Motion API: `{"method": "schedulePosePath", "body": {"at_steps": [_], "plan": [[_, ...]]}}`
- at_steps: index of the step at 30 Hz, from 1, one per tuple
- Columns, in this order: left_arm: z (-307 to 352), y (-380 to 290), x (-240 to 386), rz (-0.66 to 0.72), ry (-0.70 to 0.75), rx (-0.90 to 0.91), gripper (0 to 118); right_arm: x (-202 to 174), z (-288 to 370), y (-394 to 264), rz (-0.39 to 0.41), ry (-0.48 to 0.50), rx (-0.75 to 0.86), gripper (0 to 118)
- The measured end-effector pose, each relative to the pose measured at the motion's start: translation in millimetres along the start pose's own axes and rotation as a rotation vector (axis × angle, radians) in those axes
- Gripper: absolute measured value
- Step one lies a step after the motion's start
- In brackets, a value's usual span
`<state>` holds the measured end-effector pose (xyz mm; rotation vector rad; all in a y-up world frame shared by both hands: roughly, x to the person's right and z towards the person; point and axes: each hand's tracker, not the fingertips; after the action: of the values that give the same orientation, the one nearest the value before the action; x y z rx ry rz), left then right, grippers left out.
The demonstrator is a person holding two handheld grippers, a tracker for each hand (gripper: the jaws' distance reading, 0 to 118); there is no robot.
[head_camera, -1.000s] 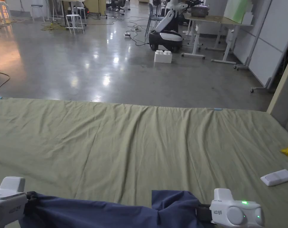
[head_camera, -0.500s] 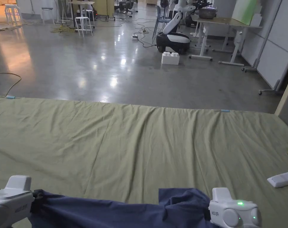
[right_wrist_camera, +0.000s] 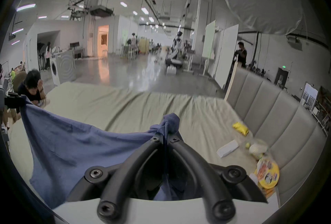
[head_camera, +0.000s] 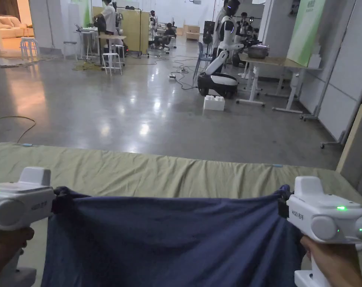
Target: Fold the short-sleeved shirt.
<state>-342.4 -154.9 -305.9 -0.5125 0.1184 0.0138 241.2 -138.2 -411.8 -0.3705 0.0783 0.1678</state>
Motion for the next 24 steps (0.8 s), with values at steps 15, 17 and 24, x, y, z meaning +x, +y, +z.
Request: {"method": "schedulePosePath", "body": {"at_steps": [15, 17, 24], "plan": [[51.2, 146.7, -17.9, 0.015, 0.037, 0.192, 5, 22.8, 40.6, 163.1, 0.029, -0.067, 0.218, 3], [54.1, 163.8, -18.5, 0.009, 0.048, 0.206, 5, 16.7, 49.8, 178.8, 0.034, -0.073, 0.239, 3], [58.7, 211.0, -27.3, -0.007, 0.077, 0.261, 5, 10.1, 61.9, 235.4, 0.064, -0.104, 0.312, 3]]}}
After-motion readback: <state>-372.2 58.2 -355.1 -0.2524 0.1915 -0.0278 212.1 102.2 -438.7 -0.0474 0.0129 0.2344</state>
